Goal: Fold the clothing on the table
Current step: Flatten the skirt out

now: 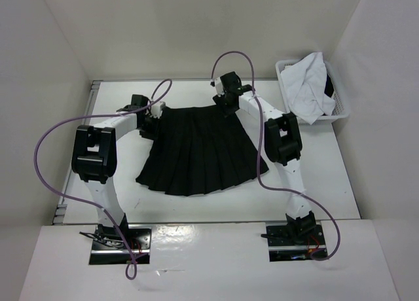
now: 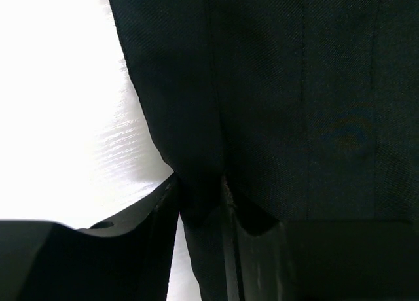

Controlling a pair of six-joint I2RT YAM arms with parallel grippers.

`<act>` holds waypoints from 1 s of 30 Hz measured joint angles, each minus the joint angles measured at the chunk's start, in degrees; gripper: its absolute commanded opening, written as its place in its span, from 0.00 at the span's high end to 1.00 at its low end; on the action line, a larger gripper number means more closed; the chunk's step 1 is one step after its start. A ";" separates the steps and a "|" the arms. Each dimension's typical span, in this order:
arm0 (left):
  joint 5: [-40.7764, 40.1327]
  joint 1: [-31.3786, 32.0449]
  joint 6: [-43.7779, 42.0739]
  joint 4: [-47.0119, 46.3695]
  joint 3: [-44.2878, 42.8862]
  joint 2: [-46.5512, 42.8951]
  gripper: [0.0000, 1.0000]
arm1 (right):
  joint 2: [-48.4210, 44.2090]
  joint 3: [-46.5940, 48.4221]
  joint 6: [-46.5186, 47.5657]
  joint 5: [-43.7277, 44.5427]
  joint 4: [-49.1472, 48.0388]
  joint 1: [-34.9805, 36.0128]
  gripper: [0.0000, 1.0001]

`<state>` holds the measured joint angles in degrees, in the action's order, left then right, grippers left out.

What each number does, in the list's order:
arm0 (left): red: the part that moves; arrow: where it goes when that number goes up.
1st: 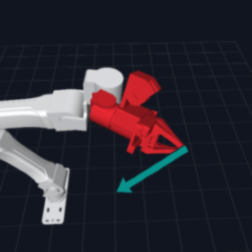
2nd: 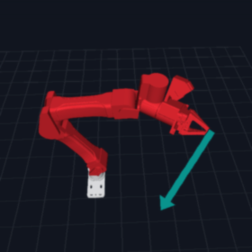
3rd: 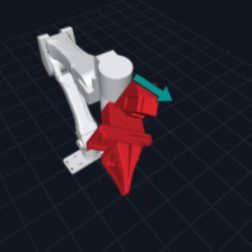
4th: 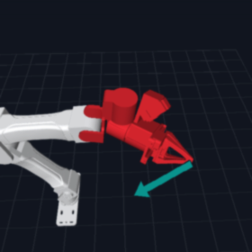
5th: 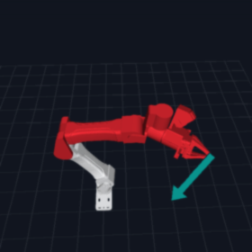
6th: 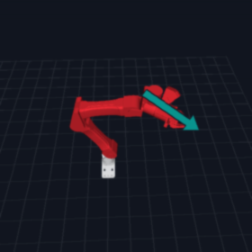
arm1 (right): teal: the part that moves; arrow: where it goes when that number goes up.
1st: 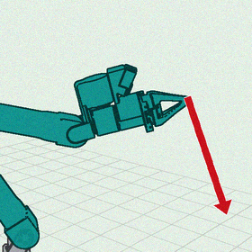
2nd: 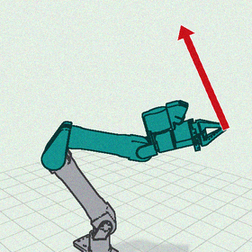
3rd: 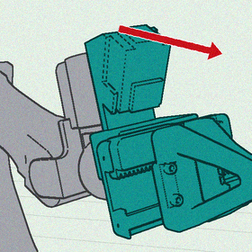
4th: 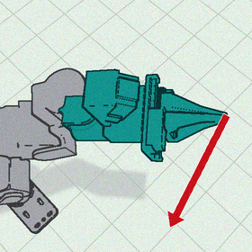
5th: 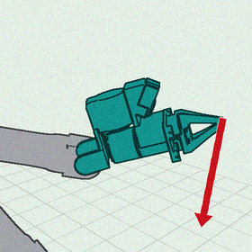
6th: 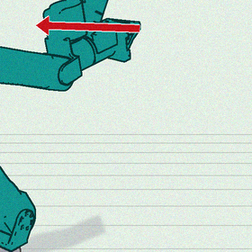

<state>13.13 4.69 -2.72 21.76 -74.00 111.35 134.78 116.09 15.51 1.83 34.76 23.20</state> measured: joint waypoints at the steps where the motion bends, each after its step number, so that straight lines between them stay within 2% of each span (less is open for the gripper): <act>1: 0.07 0.00 0.00 0.00 0.00 0.02 0.66 | 0.55 0.37 0.02 0.15 0.02 0.00 0.52; 2: 0.09 0.00 0.07 0.00 0.00 0.02 0.66 | 1.09 0.72 0.09 0.31 -0.09 0.00 0.55; 3: 0.13 0.00 0.04 -0.07 0.00 0.07 0.67 | 1.68 1.05 0.15 0.42 -0.04 0.00 0.62; 9: 0.24 0.00 0.07 -0.22 0.00 0.11 0.74 | 4.15 2.14 0.44 1.07 -0.04 0.00 0.73; 13: 0.26 0.00 0.09 -0.35 0.13 0.11 0.78 | 4.48 2.54 0.76 1.60 -0.04 0.00 0.88; 14: 0.26 0.00 0.07 -0.39 0.17 0.11 0.78 | 4.48 2.56 0.81 1.90 -0.04 -0.04 0.95; 16: 0.26 0.00 0.09 -0.48 0.26 0.11 0.81 | 4.48 2.56 0.94 2.36 -0.02 -0.28 1.00; 30: 1.31 0.02 0.15 -1.99 1.03 -0.02 0.84 | 3.80 1.03 2.14 4.94 -0.52 -4.37 1.00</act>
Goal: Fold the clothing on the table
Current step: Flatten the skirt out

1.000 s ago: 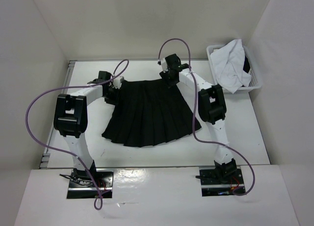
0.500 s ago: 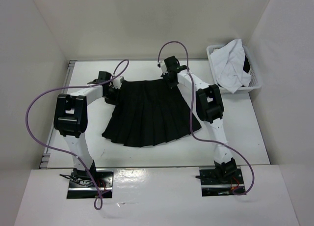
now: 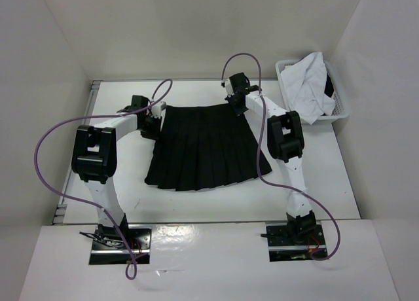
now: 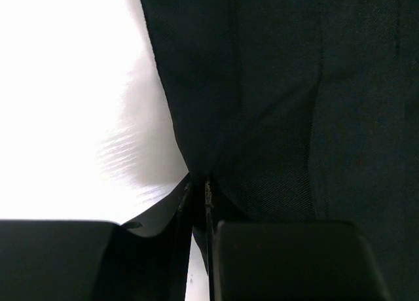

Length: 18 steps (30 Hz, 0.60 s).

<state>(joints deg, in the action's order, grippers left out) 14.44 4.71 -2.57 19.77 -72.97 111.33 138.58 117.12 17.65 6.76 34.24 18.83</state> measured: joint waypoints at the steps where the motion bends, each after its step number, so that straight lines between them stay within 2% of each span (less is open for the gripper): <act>1: 0.13 0.00 0.00 -0.09 0.00 0.00 0.84 | -0.28 -0.44 0.11 0.09 -0.07 -0.20 1.00; 8: 0.70 0.04 0.07 -0.35 0.13 0.00 0.84 | -2.51 -2.89 0.85 1.22 -0.52 -0.35 0.99; 10: 0.83 0.04 0.07 -0.37 0.13 0.00 0.84 | -2.97 -3.19 0.87 1.97 -0.57 -0.35 0.80; 11: 0.83 0.04 0.07 -0.35 0.13 0.00 0.84 | -3.19 -3.26 0.76 2.80 -0.57 -0.35 0.76; 12: 0.83 0.04 0.09 -0.33 0.13 -0.02 0.82 | -3.50 -3.26 0.87 3.58 -0.57 -0.39 0.68; 13: 0.81 0.02 0.09 -0.26 0.13 -0.09 0.79 | -3.87 -3.26 0.83 4.11 -0.52 -0.46 0.64; 15: 0.76 -0.17 0.04 0.48 0.13 -0.48 0.68 | -5.14 -3.28 1.11 5.16 -0.50 -0.57 0.60; 18: 0.59 -1.20 -0.07 2.67 0.09 -1.95 0.53 | -8.11 -3.28 1.01 5.51 -0.52 -0.72 0.60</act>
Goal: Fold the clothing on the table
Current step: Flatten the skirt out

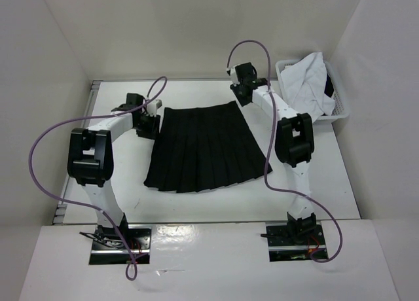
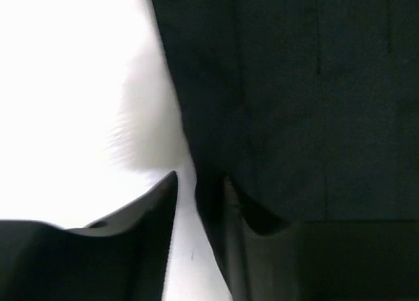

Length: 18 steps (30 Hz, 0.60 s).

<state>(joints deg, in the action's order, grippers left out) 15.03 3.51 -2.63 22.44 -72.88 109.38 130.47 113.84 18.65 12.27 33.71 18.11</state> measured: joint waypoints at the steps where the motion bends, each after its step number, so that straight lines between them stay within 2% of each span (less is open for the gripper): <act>1: -0.07 -0.39 0.02 0.70 -0.24 -0.76 0.49 | -1.11 0.00 -0.07 -0.02 -0.07 0.00 0.59; 4: -0.11 -1.20 -0.09 2.19 -3.76 -1.90 0.41 | -3.82 0.02 -0.35 -0.39 -0.22 0.00 0.59; 10: 0.98 -1.38 -0.09 1.27 -14.19 0.48 0.41 | -5.42 -1.07 -0.87 -2.40 -0.83 0.00 0.59; 18: 2.71 -0.66 0.15 0.55 -20.13 11.61 0.52 | -5.22 -2.99 -1.62 -5.18 -0.59 0.00 0.60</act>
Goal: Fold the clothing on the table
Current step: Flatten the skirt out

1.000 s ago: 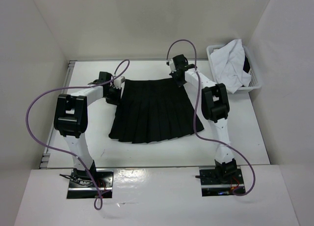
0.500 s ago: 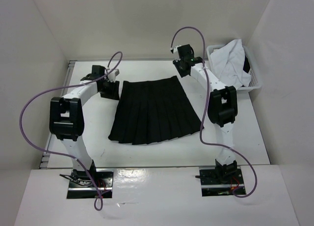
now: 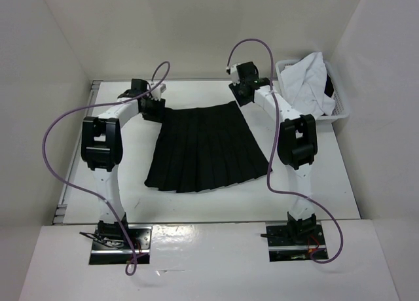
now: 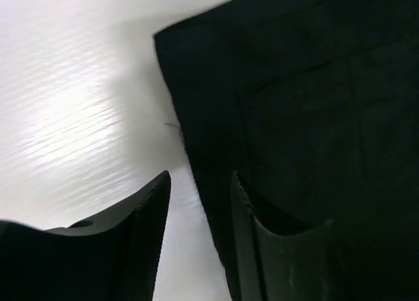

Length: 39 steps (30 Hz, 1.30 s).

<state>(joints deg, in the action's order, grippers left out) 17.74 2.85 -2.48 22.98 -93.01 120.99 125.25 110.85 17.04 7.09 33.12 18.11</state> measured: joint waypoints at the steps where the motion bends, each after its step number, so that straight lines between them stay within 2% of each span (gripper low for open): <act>1: -0.02 0.26 0.07 0.20 -0.35 1.25 0.53 | 0.42 0.46 -0.09 -0.28 0.09 0.00 0.60; 15: -0.96 2.91 1.31 -0.35 -2.97 3.76 0.57 | 8.63 9.88 -1.11 -3.06 1.70 0.02 0.60; 27: -4.42 2.91 0.90 -0.57 -5.33 4.92 0.38 | 11.02 14.12 -1.14 -3.50 2.69 0.02 0.60; 33: -4.61 2.91 0.79 -0.98 -8.31 6.99 0.36 | 11.26 14.12 -1.11 -3.50 3.63 0.02 0.60; 37: -4.57 2.91 0.55 -1.09 -9.79 8.24 0.46 | 11.26 14.12 -1.11 -3.48 3.80 0.02 0.60; 39: -4.46 2.91 -0.04 -1.07 -9.90 8.50 0.61 | 11.26 14.12 -1.11 -3.48 3.80 0.02 0.60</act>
<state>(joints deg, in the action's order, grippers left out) 13.28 5.76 -2.52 21.91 -102.91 129.49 136.51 124.97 15.92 3.62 36.93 18.13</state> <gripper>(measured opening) 0.493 0.397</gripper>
